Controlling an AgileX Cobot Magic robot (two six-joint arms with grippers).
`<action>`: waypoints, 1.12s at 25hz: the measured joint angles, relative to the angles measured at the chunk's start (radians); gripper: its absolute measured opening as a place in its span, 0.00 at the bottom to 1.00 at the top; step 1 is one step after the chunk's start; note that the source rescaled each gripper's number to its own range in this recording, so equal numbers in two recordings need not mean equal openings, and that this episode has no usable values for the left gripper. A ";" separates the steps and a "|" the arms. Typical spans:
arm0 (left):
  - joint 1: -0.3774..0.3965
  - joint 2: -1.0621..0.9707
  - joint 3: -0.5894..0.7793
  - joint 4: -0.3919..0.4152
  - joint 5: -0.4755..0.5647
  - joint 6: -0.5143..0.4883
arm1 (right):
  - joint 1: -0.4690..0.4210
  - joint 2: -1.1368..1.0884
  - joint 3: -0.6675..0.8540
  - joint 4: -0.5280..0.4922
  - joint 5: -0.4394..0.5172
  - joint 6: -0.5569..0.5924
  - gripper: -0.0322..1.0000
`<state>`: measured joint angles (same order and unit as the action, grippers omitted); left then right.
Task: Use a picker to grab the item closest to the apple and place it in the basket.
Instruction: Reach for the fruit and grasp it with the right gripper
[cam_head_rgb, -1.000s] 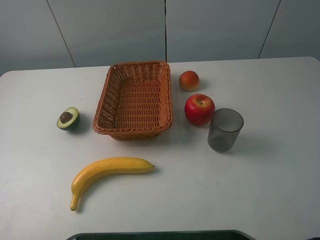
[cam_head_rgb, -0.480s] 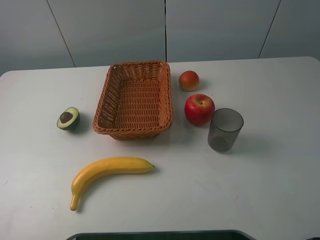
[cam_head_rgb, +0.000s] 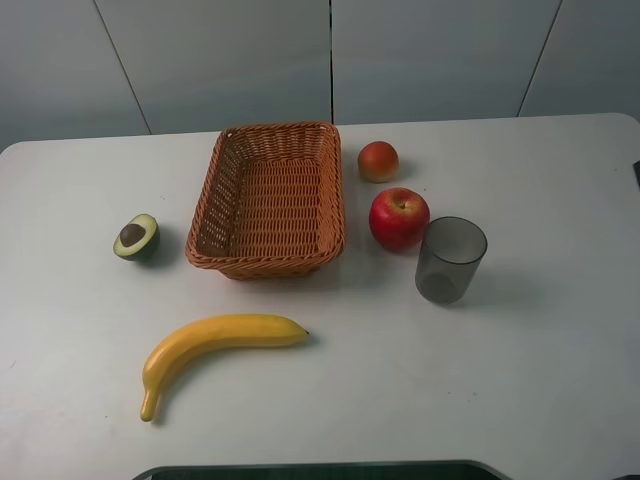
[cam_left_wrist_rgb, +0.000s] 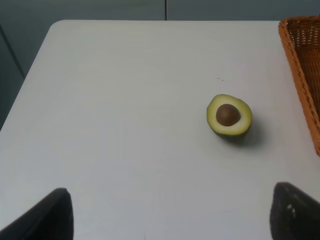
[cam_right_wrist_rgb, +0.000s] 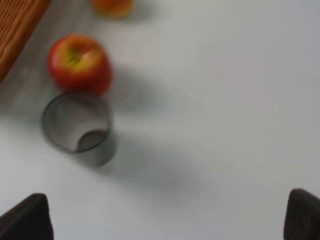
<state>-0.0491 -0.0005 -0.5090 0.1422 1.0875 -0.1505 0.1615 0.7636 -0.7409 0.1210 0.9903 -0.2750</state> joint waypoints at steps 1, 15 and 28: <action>0.000 0.000 0.000 0.000 0.000 0.000 | 0.049 0.033 0.000 -0.005 -0.004 0.001 1.00; 0.000 0.000 0.000 0.000 0.000 0.000 | 0.381 0.610 -0.132 -0.027 -0.078 0.282 1.00; 0.000 0.000 0.000 0.000 0.000 0.000 | 0.455 0.868 -0.303 -0.042 -0.055 0.524 1.00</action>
<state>-0.0491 -0.0005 -0.5090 0.1422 1.0875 -0.1505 0.6161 1.6313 -1.0435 0.0791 0.9353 0.2487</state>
